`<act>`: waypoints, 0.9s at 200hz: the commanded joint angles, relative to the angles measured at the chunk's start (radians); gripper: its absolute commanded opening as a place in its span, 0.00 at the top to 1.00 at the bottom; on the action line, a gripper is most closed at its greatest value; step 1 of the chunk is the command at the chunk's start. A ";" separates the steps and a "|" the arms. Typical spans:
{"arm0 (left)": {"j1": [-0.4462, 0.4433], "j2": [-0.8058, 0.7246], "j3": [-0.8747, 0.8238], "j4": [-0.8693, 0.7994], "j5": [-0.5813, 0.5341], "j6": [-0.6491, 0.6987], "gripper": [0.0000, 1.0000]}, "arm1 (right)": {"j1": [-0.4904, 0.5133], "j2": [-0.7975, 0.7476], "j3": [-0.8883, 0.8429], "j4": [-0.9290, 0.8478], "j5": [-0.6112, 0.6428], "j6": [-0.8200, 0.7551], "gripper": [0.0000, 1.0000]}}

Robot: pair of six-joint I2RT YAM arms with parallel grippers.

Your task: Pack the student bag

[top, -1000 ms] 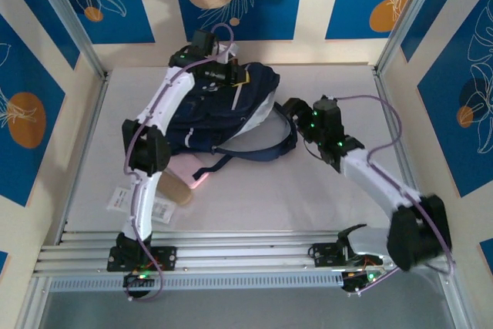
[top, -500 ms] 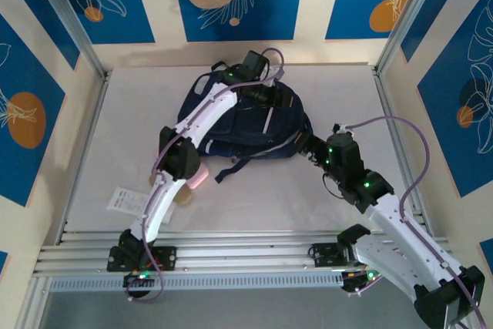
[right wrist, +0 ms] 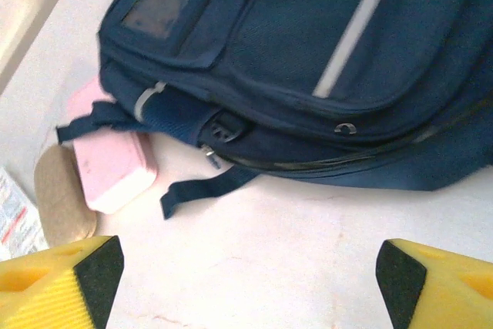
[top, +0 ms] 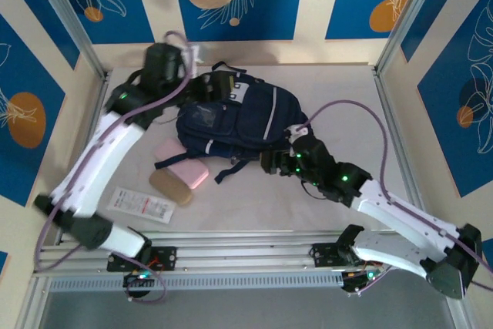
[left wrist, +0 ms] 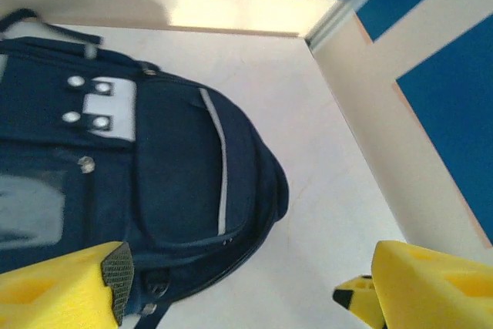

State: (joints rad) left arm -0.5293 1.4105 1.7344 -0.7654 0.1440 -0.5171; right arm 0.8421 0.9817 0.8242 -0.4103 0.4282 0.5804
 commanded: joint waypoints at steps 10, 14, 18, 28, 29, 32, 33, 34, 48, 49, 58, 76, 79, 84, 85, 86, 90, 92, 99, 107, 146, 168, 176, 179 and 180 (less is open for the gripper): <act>0.059 -0.078 -0.192 -0.156 -0.155 -0.154 0.07 | 0.118 0.114 0.099 0.027 -0.009 -0.146 0.13; 0.070 -0.095 -0.210 -0.181 -0.165 -0.167 0.07 | 0.134 0.134 0.114 0.027 -0.020 -0.163 0.13; 0.080 -0.112 -0.230 -0.204 -0.173 -0.181 0.06 | 0.149 0.153 0.128 0.025 -0.031 -0.180 0.13; 0.105 -0.155 -0.283 -0.263 -0.197 -0.224 0.06 | 0.185 0.201 0.156 0.035 -0.061 -0.221 0.12; 0.107 -0.158 -0.288 -0.268 -0.198 -0.229 0.06 | 0.189 0.206 0.159 0.036 -0.065 -0.224 0.11; 0.115 -0.172 -0.305 -0.283 -0.199 -0.244 0.05 | 0.195 0.221 0.168 0.037 -0.075 -0.227 0.11; 0.116 -0.175 -0.310 -0.287 -0.198 -0.247 0.05 | 0.197 0.227 0.170 0.037 -0.079 -0.228 0.11; 0.120 -0.179 -0.318 -0.293 -0.198 -0.252 0.05 | 0.198 0.232 0.174 0.036 -0.082 -0.229 0.11; 0.146 -0.239 -0.407 -0.330 -0.199 -0.290 0.04 | 0.209 0.314 0.234 0.017 -0.171 -0.234 0.11; 0.146 -0.243 -0.413 -0.331 -0.202 -0.292 0.04 | 0.209 0.321 0.238 0.017 -0.179 -0.235 0.11; 0.168 -0.282 -0.473 -0.345 -0.213 -0.306 0.04 | 0.219 0.377 0.273 0.015 -0.238 -0.246 0.11; 0.244 -0.361 -0.572 -0.368 -0.218 -0.321 0.04 | 0.240 0.521 0.373 -0.034 -0.310 -0.261 0.12; 0.259 -0.374 -0.587 -0.372 -0.217 -0.322 0.03 | 0.244 0.546 0.391 -0.044 -0.318 -0.264 0.11; 0.281 -0.393 -0.604 -0.379 -0.214 -0.323 0.03 | 0.253 0.584 0.419 -0.055 -0.331 -0.264 0.11; 0.284 -0.397 -0.605 -0.380 -0.213 -0.324 0.03 | 0.255 0.592 0.424 -0.056 -0.333 -0.264 0.11; 0.289 -0.401 -0.608 -0.382 -0.213 -0.324 0.03 | 0.257 0.599 0.429 -0.058 -0.334 -0.265 0.11; 0.303 -0.414 -0.615 -0.392 -0.218 -0.326 0.03 | 0.266 0.627 0.447 -0.062 -0.342 -0.266 0.11; 0.308 -0.420 -0.617 -0.396 -0.221 -0.326 0.03 | 0.271 0.642 0.458 -0.065 -0.345 -0.265 0.11; 0.323 -0.438 -0.617 -0.415 -0.244 -0.327 0.03 | 0.288 0.693 0.496 -0.082 -0.345 -0.267 0.10; 0.328 -0.456 -0.608 -0.430 -0.270 -0.321 0.03 | 0.308 0.749 0.540 -0.099 -0.340 -0.269 0.09; 0.328 -0.521 -0.551 -0.457 -0.298 -0.317 0.03 | 0.345 0.950 0.688 -0.160 -0.328 -0.228 0.06; 0.329 -0.545 -0.539 -0.455 -0.269 -0.303 0.03 | 0.348 1.019 0.747 -0.188 -0.356 -0.204 0.05; 0.329 -0.555 -0.543 -0.450 -0.262 -0.297 0.03 | 0.351 1.042 0.765 -0.195 -0.361 -0.195 0.05; 0.328 -0.559 -0.546 -0.448 -0.260 -0.294 0.03 | 0.352 1.049 0.772 -0.197 -0.360 -0.191 0.05; 0.328 -0.560 -0.546 -0.447 -0.259 -0.293 0.03 | 0.352 1.052 0.774 -0.198 -0.359 -0.189 0.05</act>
State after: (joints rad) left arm -0.2073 0.8806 1.1694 -1.1904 -0.1230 -0.8135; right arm 1.1934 1.9892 1.5269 -0.5457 0.1101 0.3538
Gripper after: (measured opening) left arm 0.974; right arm 0.950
